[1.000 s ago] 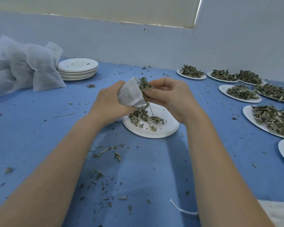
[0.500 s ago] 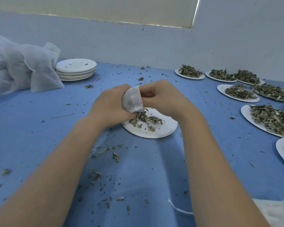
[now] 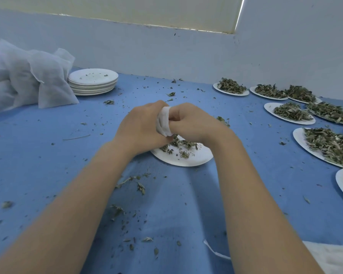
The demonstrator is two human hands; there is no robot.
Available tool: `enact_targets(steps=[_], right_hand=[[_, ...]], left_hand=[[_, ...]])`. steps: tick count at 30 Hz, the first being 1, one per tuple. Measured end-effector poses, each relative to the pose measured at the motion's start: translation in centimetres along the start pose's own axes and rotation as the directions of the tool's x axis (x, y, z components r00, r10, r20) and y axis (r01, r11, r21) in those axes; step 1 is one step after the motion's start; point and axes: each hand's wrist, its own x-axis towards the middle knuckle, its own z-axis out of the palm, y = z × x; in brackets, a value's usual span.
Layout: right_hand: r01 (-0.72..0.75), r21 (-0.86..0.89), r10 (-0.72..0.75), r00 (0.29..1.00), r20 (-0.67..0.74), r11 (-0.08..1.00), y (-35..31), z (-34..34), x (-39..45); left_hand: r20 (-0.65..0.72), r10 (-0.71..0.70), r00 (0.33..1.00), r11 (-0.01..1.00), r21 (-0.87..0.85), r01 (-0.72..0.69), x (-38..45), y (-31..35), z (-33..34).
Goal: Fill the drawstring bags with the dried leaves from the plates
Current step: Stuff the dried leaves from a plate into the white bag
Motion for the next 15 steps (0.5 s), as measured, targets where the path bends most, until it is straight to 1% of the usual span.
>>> enact_targets(steps=[1,3,6,8,9,12,13,15], right_hand=[[0.006,0.013,-0.006,1.0,0.022,1.0,0.2,-0.2,-0.1],[0.031,0.068,-0.031,1.0,-0.001,0.997,0.6,-0.6,-0.4],[0.093,0.256,-0.05,0.984,-0.17,0.962,1.0,-1.3,-0.6],[0.082,0.264,-0.003,0.958,-0.287,0.961,1.4,-1.8,-0.3],[0.043,0.245,0.032,0.955,-0.294,0.969,1.5,-1.9,-0.2],[-0.088,0.227,0.122,0.982,-0.142,0.97,1.4,-1.5,-0.1],[-0.103,0.243,0.131,0.986,-0.104,0.965,1.3,-1.3,-0.1],[-0.088,0.265,0.117,0.988,-0.097,0.96,1.1,-0.8,-0.1]], left_hand=[[0.014,0.005,1.0,1.0,-0.007,-0.005,0.0,0.0,-0.3],[0.045,0.013,0.999,1.0,0.002,-0.014,0.0,0.1,-0.9],[0.045,-0.01,0.999,0.999,0.04,0.008,0.1,-0.4,-1.8],[0.033,-0.044,0.999,0.998,0.053,0.042,0.1,-1.0,-2.2],[0.03,-0.055,0.998,0.997,0.052,0.054,0.1,-1.2,-2.3],[0.022,-0.073,0.997,0.997,0.028,0.072,0.0,-1.4,-2.4],[0.02,-0.077,0.997,0.997,0.015,0.077,0.0,-1.3,-2.5],[0.018,-0.075,0.997,0.997,-0.01,0.075,0.1,-1.1,-2.6]])
